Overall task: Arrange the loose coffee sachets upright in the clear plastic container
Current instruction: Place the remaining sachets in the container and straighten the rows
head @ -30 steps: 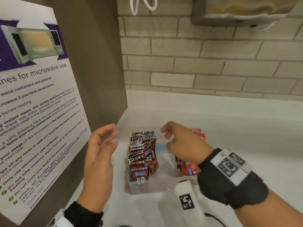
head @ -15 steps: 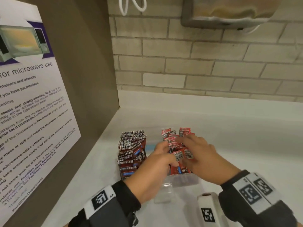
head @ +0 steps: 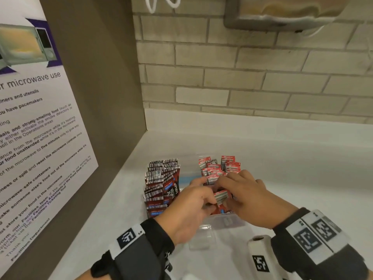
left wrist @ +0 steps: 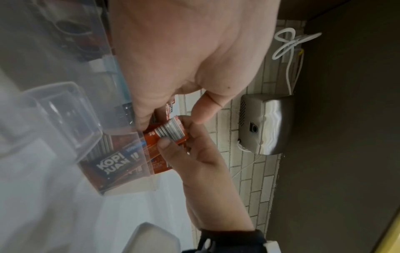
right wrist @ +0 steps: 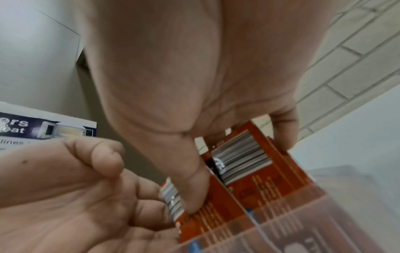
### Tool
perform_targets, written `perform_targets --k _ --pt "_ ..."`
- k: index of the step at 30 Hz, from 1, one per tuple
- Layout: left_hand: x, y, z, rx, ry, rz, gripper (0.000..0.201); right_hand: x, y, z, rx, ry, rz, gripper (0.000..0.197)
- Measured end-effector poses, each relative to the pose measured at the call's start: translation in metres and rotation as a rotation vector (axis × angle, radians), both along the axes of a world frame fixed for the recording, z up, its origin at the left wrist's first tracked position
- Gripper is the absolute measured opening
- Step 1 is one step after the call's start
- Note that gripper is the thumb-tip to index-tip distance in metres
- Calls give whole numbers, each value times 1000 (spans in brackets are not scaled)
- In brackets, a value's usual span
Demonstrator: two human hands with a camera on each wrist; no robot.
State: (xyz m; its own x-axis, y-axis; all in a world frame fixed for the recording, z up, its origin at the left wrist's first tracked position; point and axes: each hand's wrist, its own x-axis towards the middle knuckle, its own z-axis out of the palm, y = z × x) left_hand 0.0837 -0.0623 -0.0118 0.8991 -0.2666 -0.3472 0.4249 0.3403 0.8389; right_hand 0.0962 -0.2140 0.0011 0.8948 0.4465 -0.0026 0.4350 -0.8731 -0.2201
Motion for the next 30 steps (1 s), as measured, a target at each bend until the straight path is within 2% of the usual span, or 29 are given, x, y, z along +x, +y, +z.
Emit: perform_targets --k 2,6,8,11,13,15,18,23,30 --pt "1 0 1 39 -20 -8 65 1 -4 1 5 26 23 38" --pt "2 -1 3 136 -59 -30 84 9 -10 -1 78 21 117 39" --pt "1 -1 5 174 -60 -47 82 12 -12 -2 133 22 115 38" --pt "1 -1 6 205 -55 -54 64 12 -14 4 207 33 105 32" --pt "1 0 6 198 -59 -50 60 12 -16 10 276 39 115 34" --pt "1 0 6 190 -69 -28 64 11 -17 18 310 35 106 44" --pt "0 0 4 164 -82 -20 86 9 -20 32 381 36 78 45" --pt "1 2 3 228 -144 -50 67 6 -25 53 495 37 37 30" --pt "-3 0 9 167 -188 -80 72 2 -30 69 503 -60 52 28"
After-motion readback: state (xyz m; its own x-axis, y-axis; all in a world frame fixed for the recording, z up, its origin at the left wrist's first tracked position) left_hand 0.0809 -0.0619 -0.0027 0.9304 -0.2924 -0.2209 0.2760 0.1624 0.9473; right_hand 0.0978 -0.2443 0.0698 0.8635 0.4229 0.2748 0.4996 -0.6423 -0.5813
